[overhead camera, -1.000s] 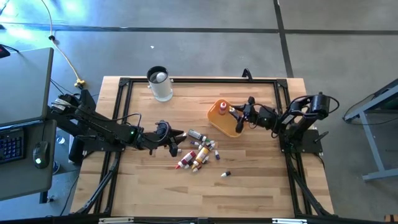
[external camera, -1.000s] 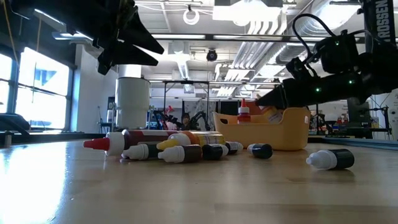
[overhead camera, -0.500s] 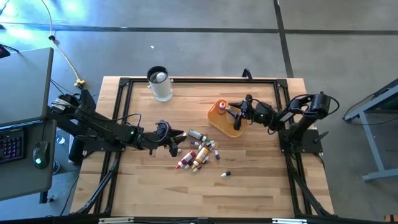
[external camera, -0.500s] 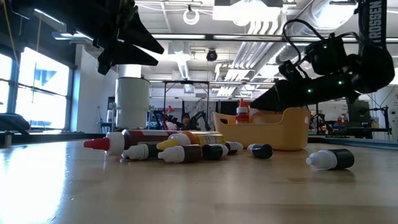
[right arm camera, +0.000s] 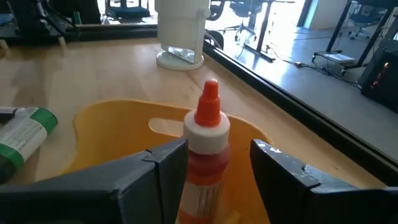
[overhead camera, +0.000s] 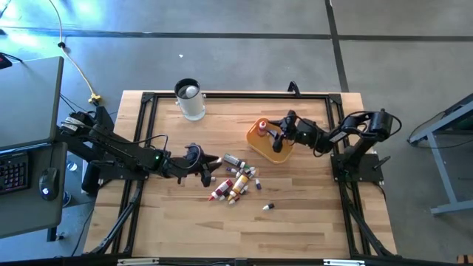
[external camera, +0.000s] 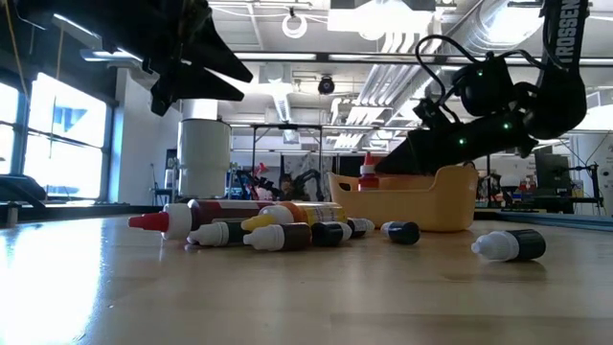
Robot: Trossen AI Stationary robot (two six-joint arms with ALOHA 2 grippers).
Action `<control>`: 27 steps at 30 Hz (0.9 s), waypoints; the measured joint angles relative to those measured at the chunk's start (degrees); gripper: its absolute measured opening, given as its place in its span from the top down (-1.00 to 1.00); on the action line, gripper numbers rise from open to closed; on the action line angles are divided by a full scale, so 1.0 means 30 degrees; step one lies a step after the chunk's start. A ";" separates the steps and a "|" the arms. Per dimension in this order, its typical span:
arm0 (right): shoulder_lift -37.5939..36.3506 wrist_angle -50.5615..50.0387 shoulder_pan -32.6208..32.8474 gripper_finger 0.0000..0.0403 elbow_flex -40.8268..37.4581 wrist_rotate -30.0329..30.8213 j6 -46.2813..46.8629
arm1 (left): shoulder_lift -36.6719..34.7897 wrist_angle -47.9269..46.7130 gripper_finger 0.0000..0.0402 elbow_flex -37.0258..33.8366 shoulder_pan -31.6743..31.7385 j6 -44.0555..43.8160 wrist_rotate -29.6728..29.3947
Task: Pick & Place food coloring
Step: Put the right large yellow food coloring bottle into the yellow bin
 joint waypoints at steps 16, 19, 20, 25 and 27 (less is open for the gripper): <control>-0.5042 -2.1835 0.1634 0.16 0.7371 0.3315 0.1426 | 0.0000 0.0000 0.24 0.0000 -0.0007 -0.1005 0.0054; -0.4672 -2.4928 0.1377 0.16 0.9065 0.3316 0.2306 | 0.0000 -0.0004 0.24 0.0000 -0.0007 -0.1005 0.0054; -0.4414 -2.5649 0.1272 0.16 0.9483 0.3050 0.2318 | 0.0000 -0.0007 0.24 0.0000 -0.0007 -0.1005 0.0054; -0.2462 -2.8333 0.1207 0.16 1.1310 0.2005 0.1576 | -0.0001 -0.0044 0.24 0.0001 0.0000 -0.1005 0.0040; -0.1478 -2.9599 0.1204 0.16 1.2088 0.2061 0.1231 | -0.0004 -0.0048 0.24 0.0004 -0.0007 -0.1005 0.0040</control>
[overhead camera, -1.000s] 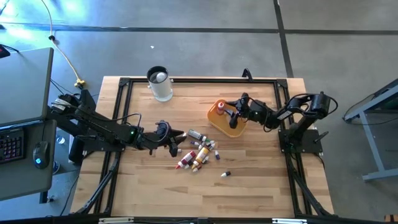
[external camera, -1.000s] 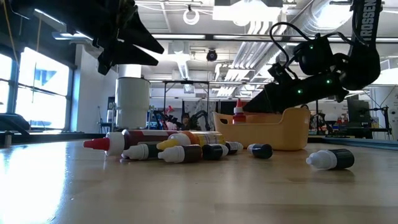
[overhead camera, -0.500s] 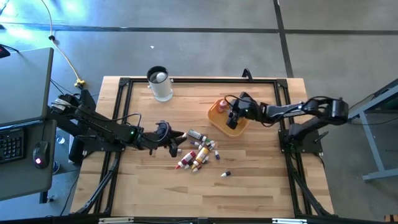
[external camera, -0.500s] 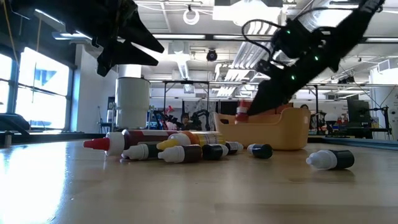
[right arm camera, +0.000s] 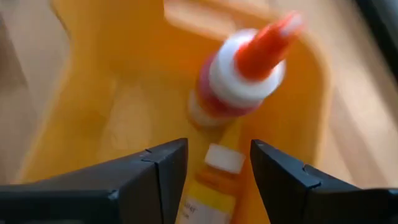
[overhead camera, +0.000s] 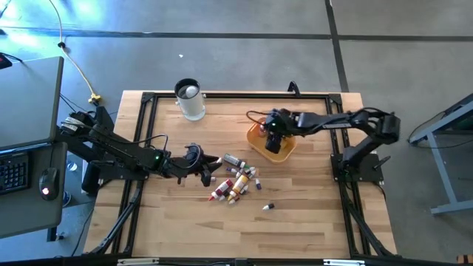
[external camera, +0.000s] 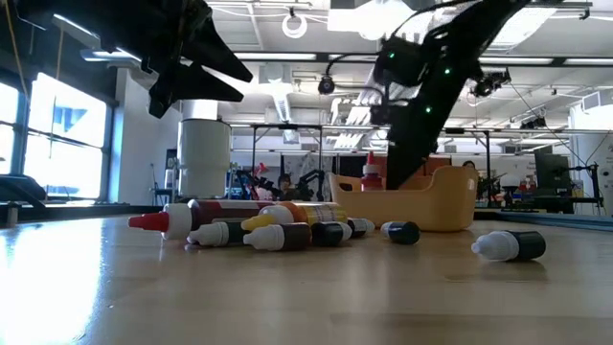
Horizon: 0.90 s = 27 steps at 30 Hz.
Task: Pick & Place food coloring
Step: Put the right large yellow food coloring bottle into the yellow bin
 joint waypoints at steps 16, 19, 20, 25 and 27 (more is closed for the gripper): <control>0.4807 -0.3453 -0.0003 0.18 0.3445 0.1451 -0.0239 | -0.0003 -0.0027 0.24 -0.0004 0.0000 0.0000 -0.0015; 0.4708 -0.3787 -0.0003 0.30 0.3445 0.2300 -0.0309 | -0.0003 -0.0032 0.24 -0.0004 0.0000 0.0002 -0.0015; 0.4667 -0.3878 -0.0003 0.36 0.3440 0.2537 -0.0314 | -0.0003 -0.0032 0.24 -0.0004 0.0001 0.0000 -0.0015; 0.4640 -0.3981 -0.0021 0.45 0.3438 0.2348 -0.0376 | -0.0003 -0.0047 0.24 -0.0004 0.0003 0.0000 -0.0029; 0.4618 -0.3995 0.0062 0.45 0.3431 0.2092 -0.0571 | -0.0003 -0.0040 0.24 -0.0004 0.0000 0.0000 -0.0032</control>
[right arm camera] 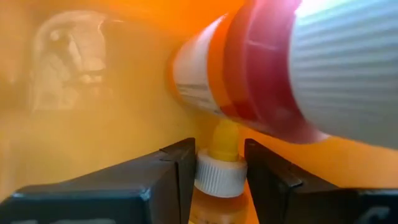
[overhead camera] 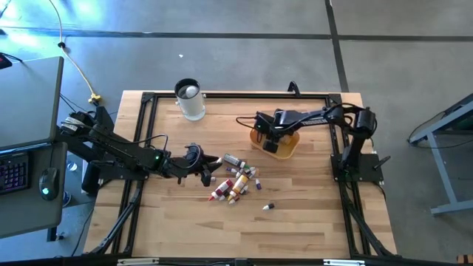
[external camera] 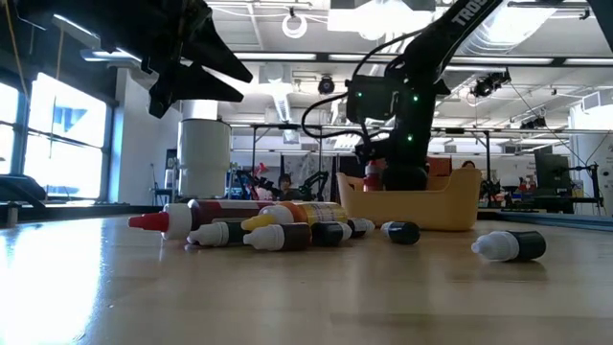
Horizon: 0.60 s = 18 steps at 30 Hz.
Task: Pick & Place food coloring
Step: Put the right large yellow food coloring bottle into the yellow bin
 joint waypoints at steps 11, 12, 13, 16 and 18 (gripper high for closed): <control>-0.3475 -0.1214 0.1037 0.43 -0.0015 0.0103 0.0623 | 0.0000 0.0015 0.24 0.0000 0.0004 0.0000 -0.0005; -0.4076 -0.1485 0.1107 0.45 -0.0015 0.0117 0.0873 | 0.0000 0.0015 0.24 0.0000 0.0003 0.0000 -0.0005; -0.4615 -0.1616 0.1200 0.45 -0.0015 0.0074 0.1123 | 0.0000 0.0016 0.24 0.0000 0.0003 0.0000 -0.0005; -0.6494 -0.1238 0.1644 0.45 -0.0015 -0.0041 0.1186 | 0.0007 0.0022 0.24 0.0000 0.0000 0.0000 -0.0004; -0.7766 -0.0324 0.2028 0.44 -0.0022 -0.0079 0.0782 | 0.0000 0.0038 0.24 0.0000 0.0007 0.0111 0.0027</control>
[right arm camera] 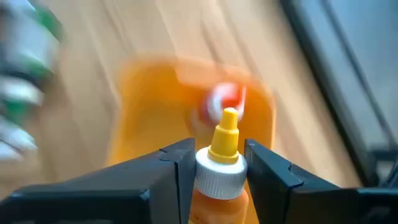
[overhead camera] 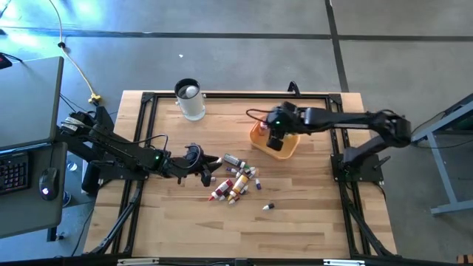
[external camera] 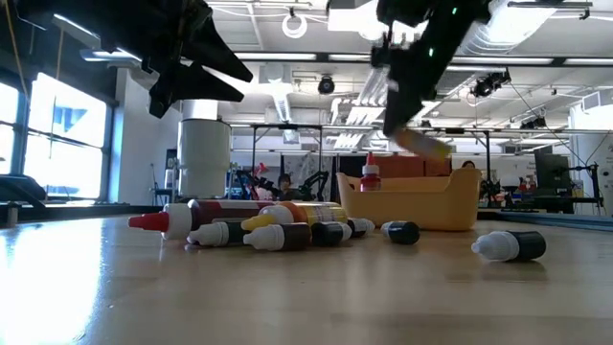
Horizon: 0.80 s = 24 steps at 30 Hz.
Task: Pick & Place food coloring
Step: Put the right large yellow food coloring bottle into the yellow bin
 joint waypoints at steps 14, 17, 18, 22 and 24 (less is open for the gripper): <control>-0.5851 1.7838 0.1352 0.43 -0.8001 -0.9528 -0.3751 | 0.0000 0.3481 0.24 -0.0007 0.0007 0.7543 0.0114; -0.5595 2.3439 0.1338 0.43 -1.0229 -1.0420 -0.3745 | 0.0000 0.6087 0.24 -0.0007 0.0110 1.0357 -0.0329; -0.5415 2.4637 0.1338 0.43 -1.0687 -1.0549 -0.3451 | 0.0001 0.6967 0.24 -0.0007 0.0305 1.0899 -0.0315; -0.4970 2.5311 0.1374 0.42 -1.1204 -1.0864 -0.2939 | 0.0708 0.9315 0.24 0.0236 0.1835 1.1259 0.1740; -0.4806 2.4663 0.1407 0.42 -1.1014 -1.0814 -0.2848 | 0.1514 0.9331 0.24 0.0998 0.2761 1.1357 0.3336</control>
